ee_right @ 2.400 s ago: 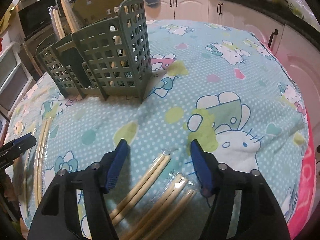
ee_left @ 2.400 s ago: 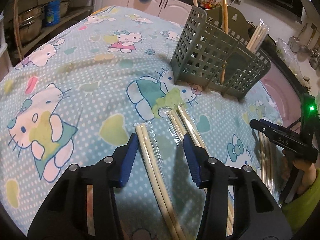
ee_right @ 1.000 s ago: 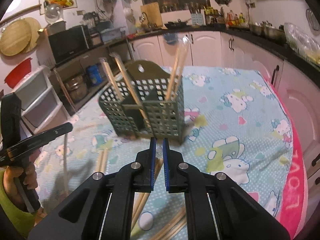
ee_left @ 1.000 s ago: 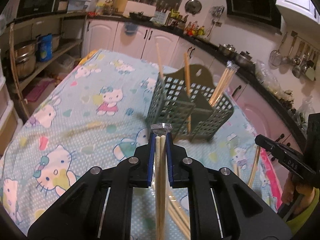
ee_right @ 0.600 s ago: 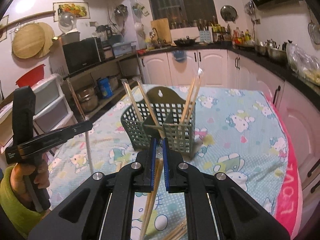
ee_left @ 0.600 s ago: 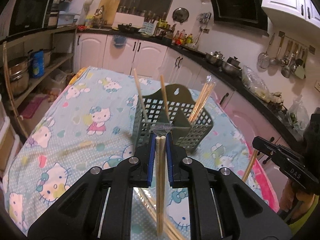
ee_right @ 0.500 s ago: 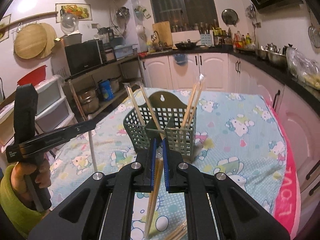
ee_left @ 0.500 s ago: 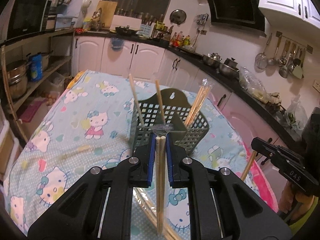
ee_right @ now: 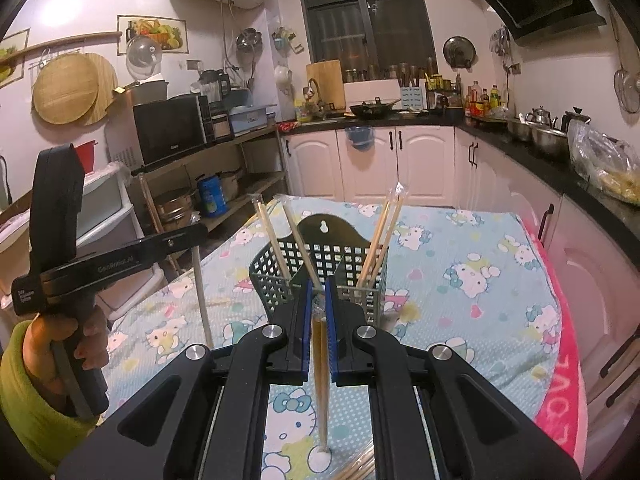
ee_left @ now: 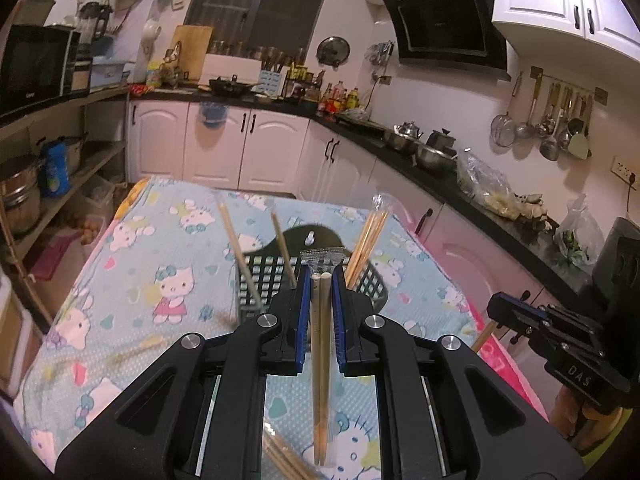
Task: Organize utensils
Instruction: 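Lift the left tool's chopstick over the caddy while the right tool carries its own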
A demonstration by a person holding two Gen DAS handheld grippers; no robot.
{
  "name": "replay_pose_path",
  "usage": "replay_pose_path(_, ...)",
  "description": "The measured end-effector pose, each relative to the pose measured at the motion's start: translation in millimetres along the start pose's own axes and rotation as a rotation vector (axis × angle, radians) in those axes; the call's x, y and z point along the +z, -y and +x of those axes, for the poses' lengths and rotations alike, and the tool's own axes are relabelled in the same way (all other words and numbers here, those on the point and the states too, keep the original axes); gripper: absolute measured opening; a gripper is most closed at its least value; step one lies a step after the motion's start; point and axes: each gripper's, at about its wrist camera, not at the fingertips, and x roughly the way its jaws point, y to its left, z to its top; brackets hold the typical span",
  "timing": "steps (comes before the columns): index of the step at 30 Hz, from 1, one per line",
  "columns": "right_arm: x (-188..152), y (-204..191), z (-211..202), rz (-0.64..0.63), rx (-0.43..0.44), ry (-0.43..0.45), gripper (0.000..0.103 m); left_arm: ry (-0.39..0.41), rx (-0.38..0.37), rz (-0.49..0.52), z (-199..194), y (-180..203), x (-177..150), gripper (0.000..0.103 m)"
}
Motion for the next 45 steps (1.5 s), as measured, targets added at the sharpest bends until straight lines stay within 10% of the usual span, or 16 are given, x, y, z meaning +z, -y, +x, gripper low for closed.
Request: replay_pose_path(45, 123.8, -30.7, 14.1, -0.101, 0.02, 0.216, 0.007, 0.287, 0.104, -0.021, 23.2, -17.3, 99.8, 0.005)
